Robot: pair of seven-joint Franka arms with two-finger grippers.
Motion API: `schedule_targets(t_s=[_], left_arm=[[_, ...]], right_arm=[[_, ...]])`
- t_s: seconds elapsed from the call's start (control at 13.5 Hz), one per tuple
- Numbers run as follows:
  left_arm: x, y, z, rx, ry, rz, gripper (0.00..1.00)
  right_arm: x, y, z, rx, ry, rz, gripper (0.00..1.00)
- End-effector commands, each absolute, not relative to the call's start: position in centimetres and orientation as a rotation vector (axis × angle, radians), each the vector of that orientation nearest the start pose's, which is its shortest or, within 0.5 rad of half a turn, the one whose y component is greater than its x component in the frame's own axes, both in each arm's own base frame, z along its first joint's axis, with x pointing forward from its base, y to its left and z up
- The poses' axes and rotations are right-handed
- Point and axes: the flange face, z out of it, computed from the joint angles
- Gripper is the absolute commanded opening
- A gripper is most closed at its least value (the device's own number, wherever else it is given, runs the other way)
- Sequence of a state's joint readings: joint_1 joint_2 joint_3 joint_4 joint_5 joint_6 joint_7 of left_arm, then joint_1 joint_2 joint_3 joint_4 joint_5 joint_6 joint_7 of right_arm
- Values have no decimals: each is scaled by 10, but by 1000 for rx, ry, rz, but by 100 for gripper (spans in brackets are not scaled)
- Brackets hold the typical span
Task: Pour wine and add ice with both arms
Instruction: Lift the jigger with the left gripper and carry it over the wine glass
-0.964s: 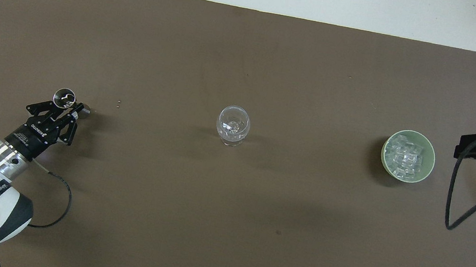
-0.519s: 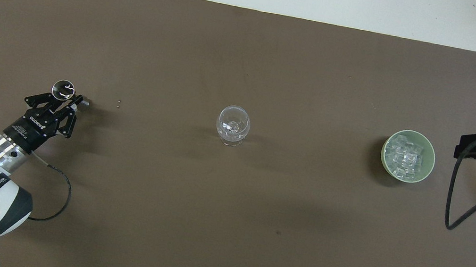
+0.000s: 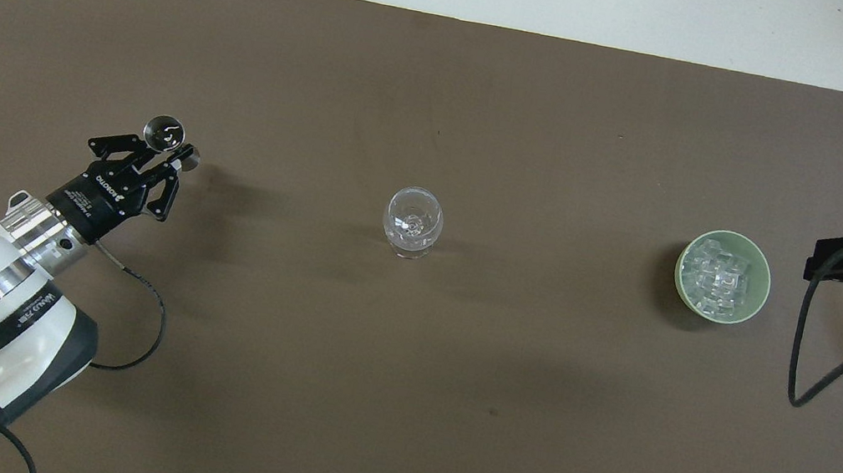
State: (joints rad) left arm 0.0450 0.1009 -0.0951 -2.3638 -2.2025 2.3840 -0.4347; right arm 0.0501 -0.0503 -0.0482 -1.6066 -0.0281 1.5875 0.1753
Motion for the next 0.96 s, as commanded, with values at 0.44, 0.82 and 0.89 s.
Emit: schedule_targets(t_s=[0.44, 0.82, 0.89], left_arm=[[533, -146, 385, 715, 1807, -361, 0], [520, -204, 405, 741, 1820, -379, 0], [515, -215, 405, 748, 1826, -389, 0]], right_arm=[[534, -4, 637, -3159, 238, -42, 100], [534, -4, 637, -3159, 238, -42, 100], [534, -4, 637, -3159, 235, -42, 100]])
